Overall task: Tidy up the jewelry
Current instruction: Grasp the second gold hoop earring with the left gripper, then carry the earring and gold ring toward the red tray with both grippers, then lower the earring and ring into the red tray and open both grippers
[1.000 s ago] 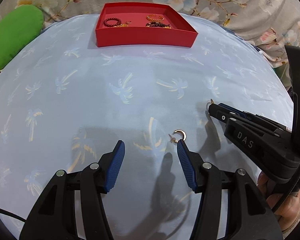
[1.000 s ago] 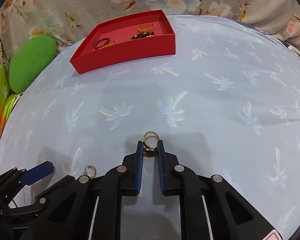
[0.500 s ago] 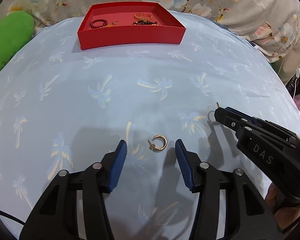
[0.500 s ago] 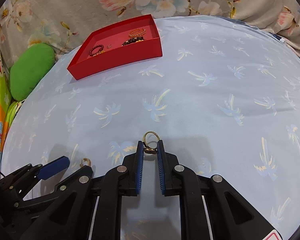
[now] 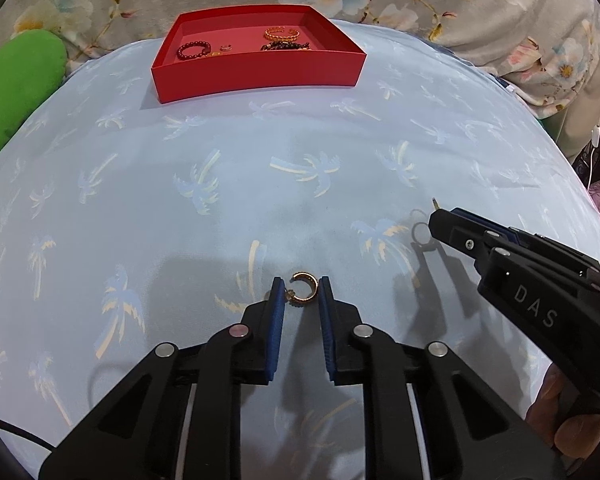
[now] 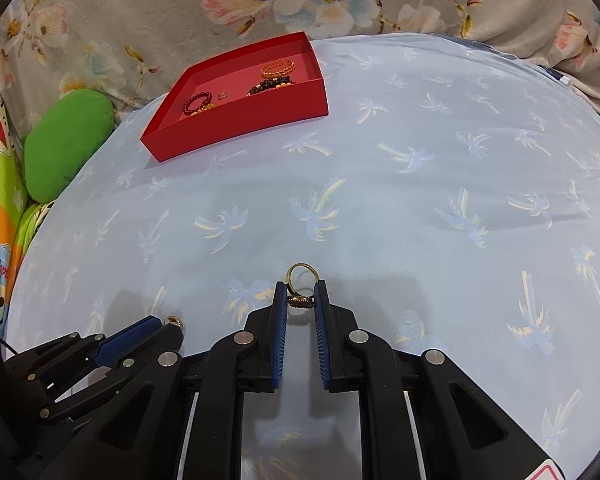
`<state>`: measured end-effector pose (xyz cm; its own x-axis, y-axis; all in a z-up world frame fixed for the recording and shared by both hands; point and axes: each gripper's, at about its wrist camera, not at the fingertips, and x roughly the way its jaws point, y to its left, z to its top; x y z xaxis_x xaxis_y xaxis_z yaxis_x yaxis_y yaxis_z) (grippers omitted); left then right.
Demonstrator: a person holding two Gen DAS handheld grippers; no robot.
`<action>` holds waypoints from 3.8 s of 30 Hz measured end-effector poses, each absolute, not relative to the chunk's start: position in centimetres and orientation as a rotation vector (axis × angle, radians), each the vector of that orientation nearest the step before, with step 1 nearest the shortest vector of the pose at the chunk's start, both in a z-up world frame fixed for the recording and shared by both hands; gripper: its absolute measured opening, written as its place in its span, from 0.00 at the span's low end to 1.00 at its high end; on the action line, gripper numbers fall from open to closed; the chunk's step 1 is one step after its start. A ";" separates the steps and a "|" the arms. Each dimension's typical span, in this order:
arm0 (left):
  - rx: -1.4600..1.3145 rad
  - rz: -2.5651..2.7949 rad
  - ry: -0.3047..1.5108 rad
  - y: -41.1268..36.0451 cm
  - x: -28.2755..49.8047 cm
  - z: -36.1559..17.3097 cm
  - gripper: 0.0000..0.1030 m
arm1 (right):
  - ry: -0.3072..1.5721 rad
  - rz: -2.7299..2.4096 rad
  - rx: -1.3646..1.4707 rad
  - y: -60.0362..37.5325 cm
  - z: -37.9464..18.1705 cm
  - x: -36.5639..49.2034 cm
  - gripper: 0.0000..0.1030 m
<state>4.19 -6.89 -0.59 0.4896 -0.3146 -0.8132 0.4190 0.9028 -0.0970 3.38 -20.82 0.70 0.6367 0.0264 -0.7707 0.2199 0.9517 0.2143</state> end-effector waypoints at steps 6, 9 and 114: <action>0.113 -0.438 0.951 -6.6 3.7 0.2 0.16 | 0.860 -0.100 0.303 -20.5 1.6 2.9 0.12; 0.102 -0.435 0.944 -6.3 3.6 0.8 0.16 | 0.848 -0.093 0.297 -20.2 2.3 2.8 0.12; 0.123 -0.273 0.746 -10.4 31.2 10.5 0.33 | 0.813 -0.078 0.197 -22.9 9.5 30.2 0.29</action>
